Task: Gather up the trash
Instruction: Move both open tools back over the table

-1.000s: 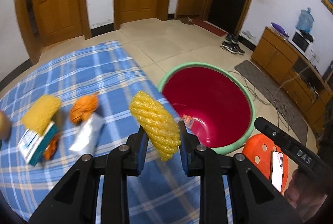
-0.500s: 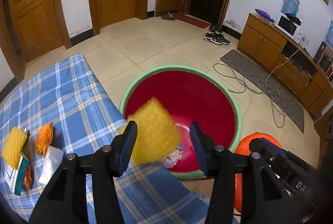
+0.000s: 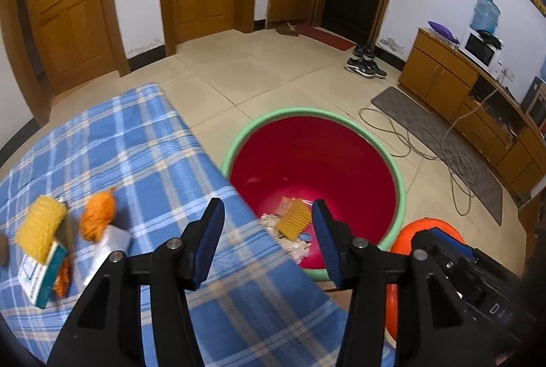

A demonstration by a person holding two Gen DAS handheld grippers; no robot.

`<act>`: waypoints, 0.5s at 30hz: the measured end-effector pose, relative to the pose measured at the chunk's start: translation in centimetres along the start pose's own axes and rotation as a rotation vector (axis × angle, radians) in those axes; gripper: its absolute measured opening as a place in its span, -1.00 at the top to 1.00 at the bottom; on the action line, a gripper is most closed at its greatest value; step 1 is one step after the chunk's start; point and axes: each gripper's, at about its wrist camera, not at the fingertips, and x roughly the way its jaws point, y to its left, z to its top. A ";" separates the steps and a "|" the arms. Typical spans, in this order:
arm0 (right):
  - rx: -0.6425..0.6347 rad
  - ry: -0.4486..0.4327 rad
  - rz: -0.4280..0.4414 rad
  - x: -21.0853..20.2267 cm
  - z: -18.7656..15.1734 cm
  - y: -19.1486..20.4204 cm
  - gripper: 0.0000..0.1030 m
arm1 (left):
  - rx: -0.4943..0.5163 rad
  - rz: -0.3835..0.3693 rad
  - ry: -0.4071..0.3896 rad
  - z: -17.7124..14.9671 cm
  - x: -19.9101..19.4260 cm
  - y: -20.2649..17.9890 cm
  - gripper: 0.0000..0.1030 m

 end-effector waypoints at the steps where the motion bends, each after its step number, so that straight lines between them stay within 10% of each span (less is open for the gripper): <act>1: -0.006 0.005 0.002 0.0 -0.1 0.3 0.02 | -0.004 0.007 -0.004 0.0 -0.3 0.4 -0.03; 15: -0.093 0.036 0.007 0.1 -1.1 5.0 -0.11 | -0.134 0.221 -0.015 -0.8 -4.0 12.2 -0.16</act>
